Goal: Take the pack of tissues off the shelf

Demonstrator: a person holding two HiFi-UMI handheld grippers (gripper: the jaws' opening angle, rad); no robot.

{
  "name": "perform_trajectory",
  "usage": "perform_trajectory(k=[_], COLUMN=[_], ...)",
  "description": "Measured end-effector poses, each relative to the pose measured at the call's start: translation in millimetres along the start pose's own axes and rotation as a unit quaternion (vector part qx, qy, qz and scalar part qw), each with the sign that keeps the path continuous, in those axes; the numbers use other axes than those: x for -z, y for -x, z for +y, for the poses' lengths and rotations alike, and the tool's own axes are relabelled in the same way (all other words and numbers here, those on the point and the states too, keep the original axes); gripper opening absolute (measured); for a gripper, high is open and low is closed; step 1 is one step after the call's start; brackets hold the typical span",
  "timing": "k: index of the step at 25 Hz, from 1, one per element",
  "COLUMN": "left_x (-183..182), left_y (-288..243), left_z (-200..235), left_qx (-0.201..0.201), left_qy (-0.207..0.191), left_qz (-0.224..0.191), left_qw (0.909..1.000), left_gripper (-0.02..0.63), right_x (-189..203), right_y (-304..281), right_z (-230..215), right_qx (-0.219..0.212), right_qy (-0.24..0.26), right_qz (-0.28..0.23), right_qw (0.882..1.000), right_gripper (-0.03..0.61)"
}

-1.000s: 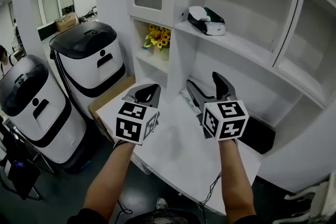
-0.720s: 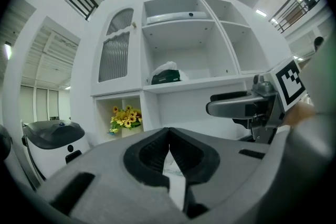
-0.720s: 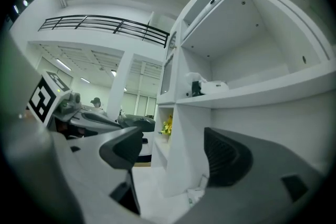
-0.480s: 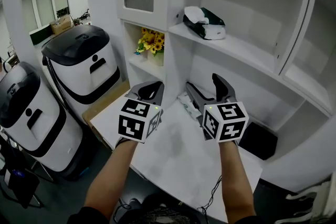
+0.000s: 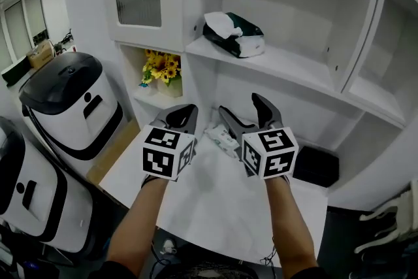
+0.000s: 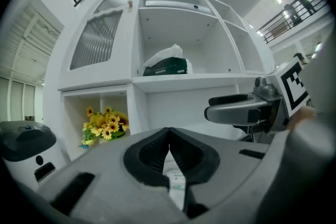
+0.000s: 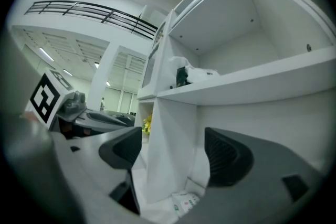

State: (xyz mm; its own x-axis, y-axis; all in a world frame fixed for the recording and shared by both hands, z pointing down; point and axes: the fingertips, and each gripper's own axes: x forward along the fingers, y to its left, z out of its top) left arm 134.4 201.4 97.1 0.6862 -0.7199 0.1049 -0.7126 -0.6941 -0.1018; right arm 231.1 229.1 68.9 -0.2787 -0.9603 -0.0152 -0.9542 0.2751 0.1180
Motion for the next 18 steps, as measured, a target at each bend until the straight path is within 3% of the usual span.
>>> perform_trajectory(k=[8, 18], left_x=[-11, -15], left_y=[-31, -28], left_z=[12, 26], left_qx=[0.099, 0.17], left_qy=[-0.009, -0.016], left_qz=[-0.012, -0.019], left_qw=[0.995, 0.985], left_gripper=[0.009, 0.009], right_x=[-7, -18], right_y=[-10, -8], right_z=[-2, 15], right_qx=[0.087, 0.156], right_qy=[0.002, 0.01], right_qz=[0.012, 0.024], right_qw=[0.996, 0.987], right_gripper=[0.36, 0.359])
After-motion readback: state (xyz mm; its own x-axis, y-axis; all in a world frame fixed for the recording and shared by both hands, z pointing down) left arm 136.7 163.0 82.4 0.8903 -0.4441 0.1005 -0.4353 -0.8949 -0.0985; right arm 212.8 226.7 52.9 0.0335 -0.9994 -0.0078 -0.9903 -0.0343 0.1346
